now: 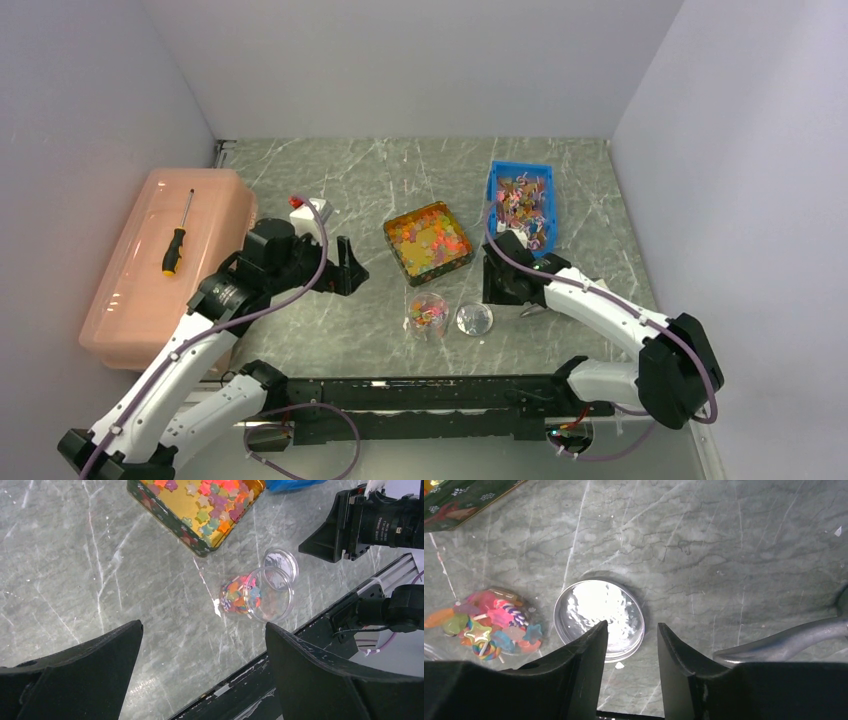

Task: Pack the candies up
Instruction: Place the spatula at the center of the board.

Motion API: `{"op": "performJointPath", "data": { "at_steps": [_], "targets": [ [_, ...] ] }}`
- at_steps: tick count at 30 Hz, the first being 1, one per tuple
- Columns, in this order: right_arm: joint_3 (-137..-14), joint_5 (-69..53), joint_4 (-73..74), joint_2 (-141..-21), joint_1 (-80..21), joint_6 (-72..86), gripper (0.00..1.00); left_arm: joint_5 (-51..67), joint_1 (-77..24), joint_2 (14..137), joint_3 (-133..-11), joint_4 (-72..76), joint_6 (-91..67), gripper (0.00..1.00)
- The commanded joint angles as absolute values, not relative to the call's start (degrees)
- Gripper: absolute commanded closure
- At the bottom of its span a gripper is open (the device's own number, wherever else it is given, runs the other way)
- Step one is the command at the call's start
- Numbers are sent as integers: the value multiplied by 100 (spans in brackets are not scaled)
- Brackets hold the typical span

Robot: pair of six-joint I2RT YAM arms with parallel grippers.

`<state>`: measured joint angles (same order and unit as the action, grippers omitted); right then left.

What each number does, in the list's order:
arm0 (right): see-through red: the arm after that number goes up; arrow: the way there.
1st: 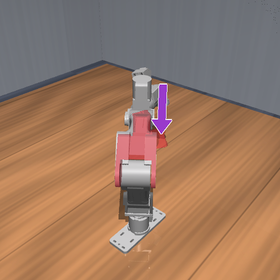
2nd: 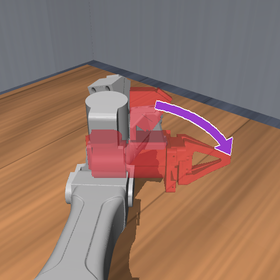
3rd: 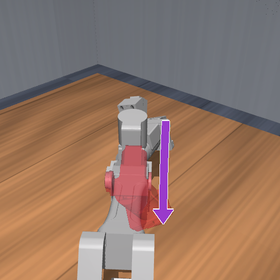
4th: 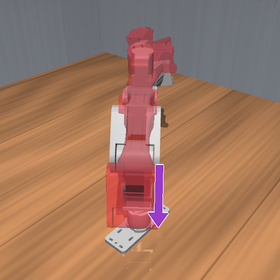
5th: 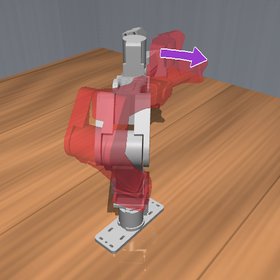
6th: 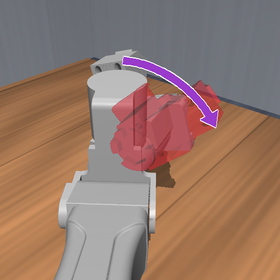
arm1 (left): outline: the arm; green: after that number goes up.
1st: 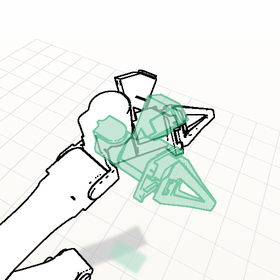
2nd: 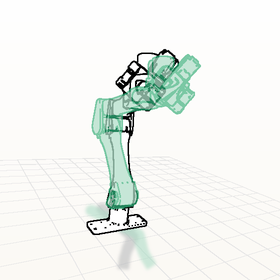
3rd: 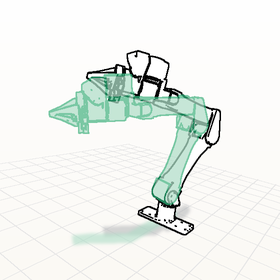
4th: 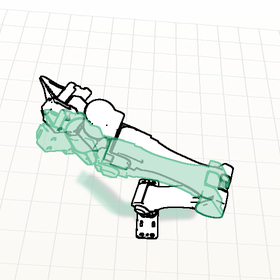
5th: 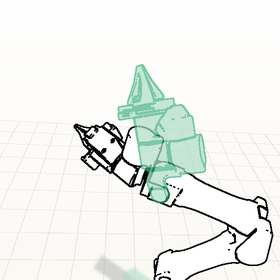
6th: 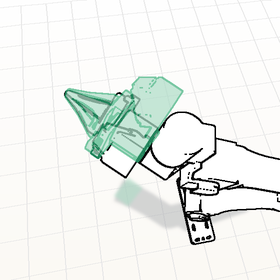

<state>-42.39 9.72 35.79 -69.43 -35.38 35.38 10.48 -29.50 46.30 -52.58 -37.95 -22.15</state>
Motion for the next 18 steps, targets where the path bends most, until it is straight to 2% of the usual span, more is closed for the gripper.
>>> {"op": "performJointPath", "data": {
  "at_steps": [1, 6, 12, 18],
  "targets": [
    [-4327, 1148, 3379, -7122, -3590, 3679, 58, 871, -2962, 4418, -5129, -3784, -2243, 1],
    [-4113, 957, 3129, -7298, -3629, 3750, 58, 882, -2962, 4333, -4984, -3777, -2311, 1],
    [-3941, 939, 3015, -7435, -3639, 3771, 64, 819, -2962, 4342, -5046, -3839, -2294, 0],
    [-3827, 879, 2934, -7560, -3643, 3701, 65, 754, -2961, 4344, -5039, -3832, -2311, 1]
  ]
}}
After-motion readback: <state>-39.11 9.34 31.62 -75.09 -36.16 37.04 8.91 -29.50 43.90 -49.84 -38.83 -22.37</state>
